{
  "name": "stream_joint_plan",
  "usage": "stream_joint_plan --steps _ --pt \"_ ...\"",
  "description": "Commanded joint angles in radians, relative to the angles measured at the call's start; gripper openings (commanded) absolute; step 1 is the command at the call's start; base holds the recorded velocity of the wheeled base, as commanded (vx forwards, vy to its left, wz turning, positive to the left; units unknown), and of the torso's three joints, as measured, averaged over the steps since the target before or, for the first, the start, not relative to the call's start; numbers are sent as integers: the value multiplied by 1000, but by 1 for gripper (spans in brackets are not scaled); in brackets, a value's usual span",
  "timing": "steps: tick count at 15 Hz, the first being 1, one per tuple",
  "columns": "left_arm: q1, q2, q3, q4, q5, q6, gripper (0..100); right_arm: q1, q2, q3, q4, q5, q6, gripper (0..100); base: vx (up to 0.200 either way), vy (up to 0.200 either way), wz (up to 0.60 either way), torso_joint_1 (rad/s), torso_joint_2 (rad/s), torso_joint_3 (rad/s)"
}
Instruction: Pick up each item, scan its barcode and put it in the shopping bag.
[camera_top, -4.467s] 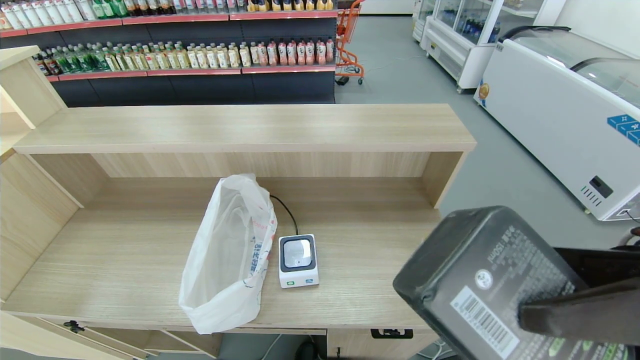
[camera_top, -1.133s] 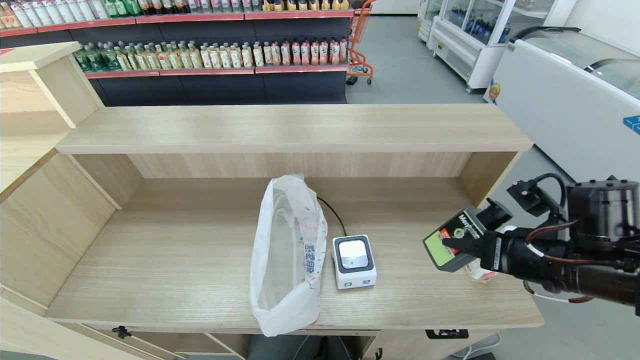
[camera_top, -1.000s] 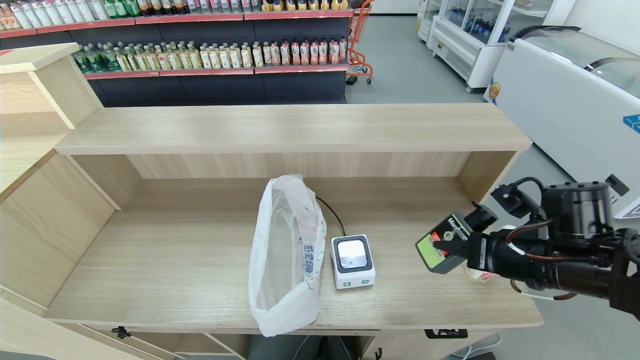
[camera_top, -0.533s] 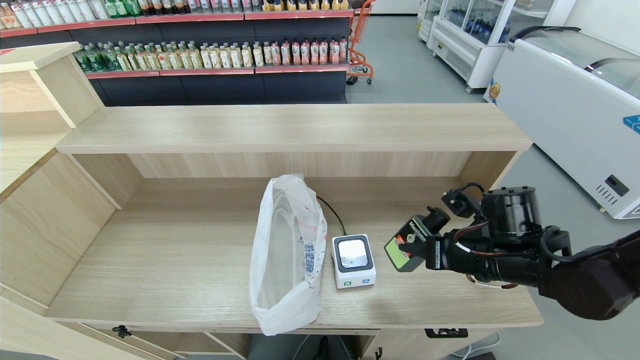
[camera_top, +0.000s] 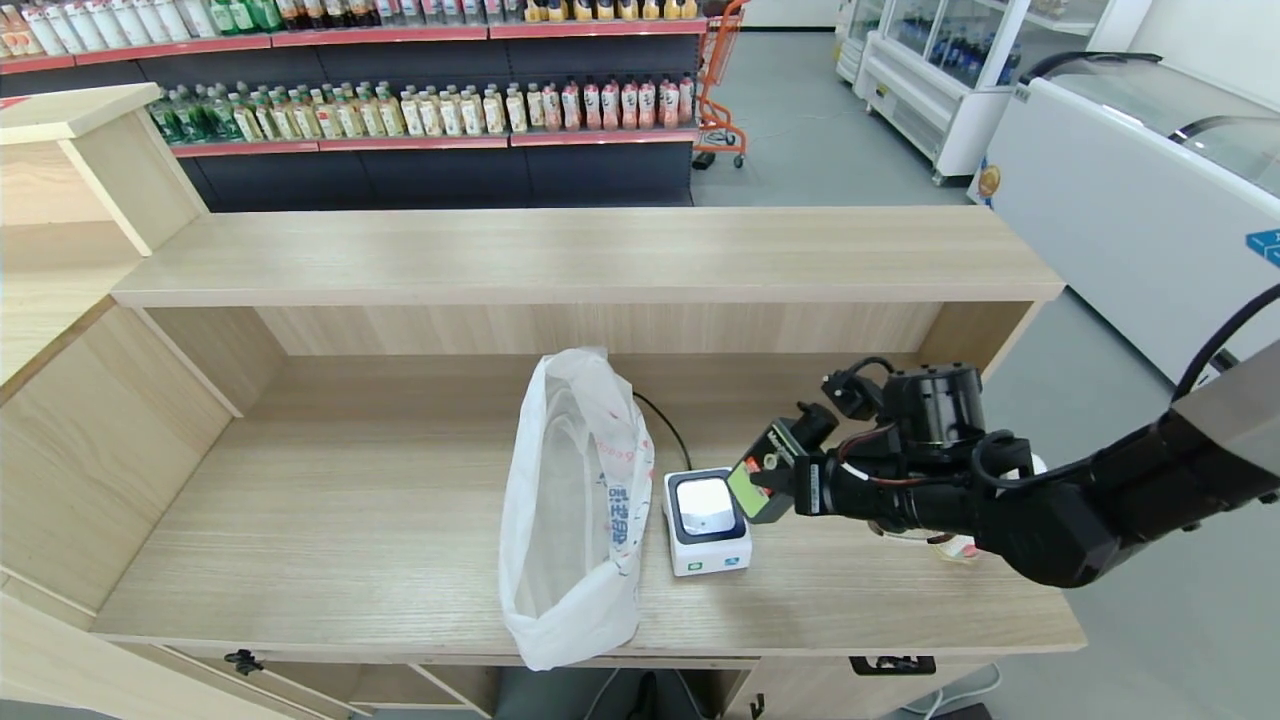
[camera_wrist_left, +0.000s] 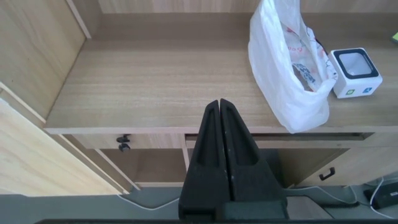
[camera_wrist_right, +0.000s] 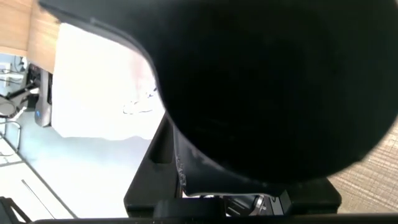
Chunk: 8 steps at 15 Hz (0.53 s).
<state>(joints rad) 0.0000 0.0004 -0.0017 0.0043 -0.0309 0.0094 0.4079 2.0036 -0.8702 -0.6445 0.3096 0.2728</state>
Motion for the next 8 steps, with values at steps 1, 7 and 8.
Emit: stream_joint_plan --steps 1,7,8 --pt "0 1 -1 0 0 0 0 12 50 -18 -1 0 -6 0 0 0 0 0 0 0" --pt "0 1 0 0 0 0 0 34 122 -39 -52 -4 -33 0 0 0 0 0 0 0" --pt "0 1 0 0 0 0 0 39 133 -53 -52 -6 -33 0 0 0 0 0 0 0"
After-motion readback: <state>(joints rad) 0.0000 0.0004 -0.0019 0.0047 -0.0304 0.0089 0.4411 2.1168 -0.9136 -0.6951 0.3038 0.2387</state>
